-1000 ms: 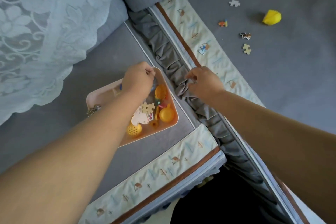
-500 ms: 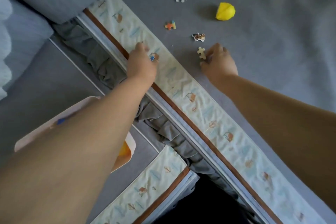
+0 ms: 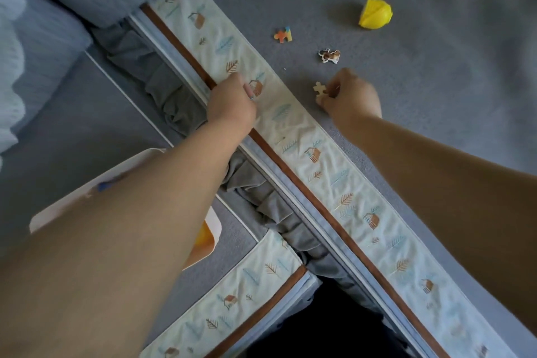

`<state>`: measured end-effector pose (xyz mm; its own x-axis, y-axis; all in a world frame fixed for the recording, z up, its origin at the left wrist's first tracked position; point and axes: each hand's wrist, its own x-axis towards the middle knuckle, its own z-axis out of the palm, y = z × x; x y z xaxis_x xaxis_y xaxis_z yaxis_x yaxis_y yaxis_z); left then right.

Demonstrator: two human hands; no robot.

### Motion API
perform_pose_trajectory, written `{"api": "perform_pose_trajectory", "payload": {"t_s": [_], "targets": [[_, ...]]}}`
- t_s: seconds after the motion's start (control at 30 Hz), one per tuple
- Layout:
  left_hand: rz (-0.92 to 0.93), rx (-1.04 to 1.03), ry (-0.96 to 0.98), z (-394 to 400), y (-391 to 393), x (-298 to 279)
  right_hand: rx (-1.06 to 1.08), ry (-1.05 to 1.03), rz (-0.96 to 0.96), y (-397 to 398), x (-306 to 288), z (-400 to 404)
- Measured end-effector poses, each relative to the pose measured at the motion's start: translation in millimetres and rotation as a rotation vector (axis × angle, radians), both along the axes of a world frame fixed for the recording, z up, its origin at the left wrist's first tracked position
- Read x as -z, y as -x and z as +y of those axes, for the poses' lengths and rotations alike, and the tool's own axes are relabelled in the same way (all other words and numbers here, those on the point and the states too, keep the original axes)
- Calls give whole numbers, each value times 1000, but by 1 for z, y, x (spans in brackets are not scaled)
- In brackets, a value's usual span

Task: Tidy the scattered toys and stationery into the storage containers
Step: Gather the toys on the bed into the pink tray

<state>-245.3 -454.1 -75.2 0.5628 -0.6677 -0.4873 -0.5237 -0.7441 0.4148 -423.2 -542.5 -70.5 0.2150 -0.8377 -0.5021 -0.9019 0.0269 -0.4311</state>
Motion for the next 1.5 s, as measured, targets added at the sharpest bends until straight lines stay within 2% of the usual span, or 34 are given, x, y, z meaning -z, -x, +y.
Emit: {"api": "perform_pose_trajectory", "payload": {"t_s": [0.27, 0.47, 0.6, 0.73, 0.97, 1.3, 1.43, 1.5], "targets": [[-7, -109, 87, 63, -31, -44, -155, -61, -109, -49, -34, 68], [-84, -185, 31, 151, -71, -76, -363, -192, -195, -97, -65, 149], [-94, -234, -9, 199, -84, -84, -505, -165, -126, -119, -71, 195], [-107, -238, -19, 212, -81, -86, -475, -150, -72, -118, -68, 205], [-66, -168, 78, 158, -56, -76, -284, -135, -37, -77, -58, 141], [51, 97, 99, 4, 14, -44, -60, 11, 25, -4, -23, 4], [40, 191, 119, -54, 42, -25, -23, 191, 37, 10, -18, -43], [15, 229, 131, -75, 52, -17, -83, 344, 58, 12, -18, -60]]}}
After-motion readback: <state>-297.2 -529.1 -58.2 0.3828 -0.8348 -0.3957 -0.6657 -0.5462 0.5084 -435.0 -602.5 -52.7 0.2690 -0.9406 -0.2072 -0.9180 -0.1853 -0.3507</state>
